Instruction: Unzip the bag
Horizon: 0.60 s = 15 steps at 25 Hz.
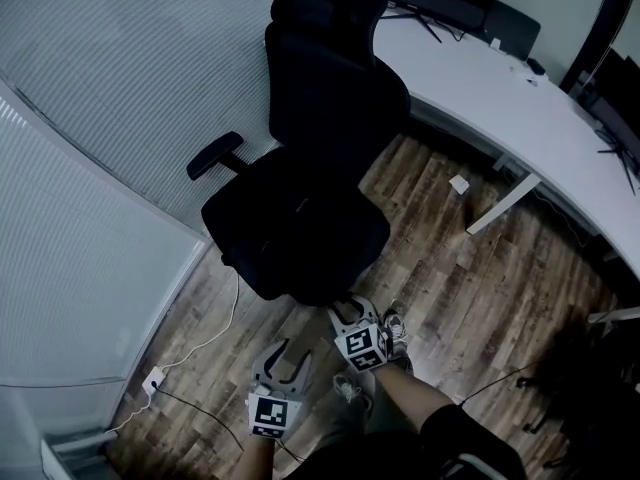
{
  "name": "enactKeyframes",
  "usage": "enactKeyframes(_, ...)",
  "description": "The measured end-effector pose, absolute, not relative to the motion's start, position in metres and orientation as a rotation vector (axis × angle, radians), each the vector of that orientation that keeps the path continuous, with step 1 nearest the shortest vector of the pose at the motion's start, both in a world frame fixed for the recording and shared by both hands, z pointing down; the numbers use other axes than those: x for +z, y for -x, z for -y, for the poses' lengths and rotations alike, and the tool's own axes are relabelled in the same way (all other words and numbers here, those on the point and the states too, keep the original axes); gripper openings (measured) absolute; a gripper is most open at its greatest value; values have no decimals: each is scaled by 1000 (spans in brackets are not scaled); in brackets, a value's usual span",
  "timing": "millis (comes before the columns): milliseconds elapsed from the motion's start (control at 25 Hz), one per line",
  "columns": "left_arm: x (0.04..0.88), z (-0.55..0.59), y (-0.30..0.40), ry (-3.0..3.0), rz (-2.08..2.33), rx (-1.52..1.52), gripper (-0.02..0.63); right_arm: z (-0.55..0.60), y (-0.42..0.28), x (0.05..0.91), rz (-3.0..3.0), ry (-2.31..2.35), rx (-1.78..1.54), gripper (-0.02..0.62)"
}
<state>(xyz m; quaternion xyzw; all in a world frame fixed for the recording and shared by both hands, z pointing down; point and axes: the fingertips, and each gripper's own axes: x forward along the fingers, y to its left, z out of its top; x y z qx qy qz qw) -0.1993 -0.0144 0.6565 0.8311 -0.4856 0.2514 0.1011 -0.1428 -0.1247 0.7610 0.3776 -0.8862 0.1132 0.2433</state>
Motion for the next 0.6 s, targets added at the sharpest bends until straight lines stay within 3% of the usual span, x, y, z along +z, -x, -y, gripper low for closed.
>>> enactKeyframes(120,658,10,201,-2446,1432,746,183,127,142,764,2400,-1061,291,144)
enactKeyframes(240,662,7,203,-2435,1428,755,183,130,138,764,2397,-1097,306,75)
enactKeyframes(600,667,8,206,-2426,1435,751,183,115,128,751,2457,-1084,434,67)
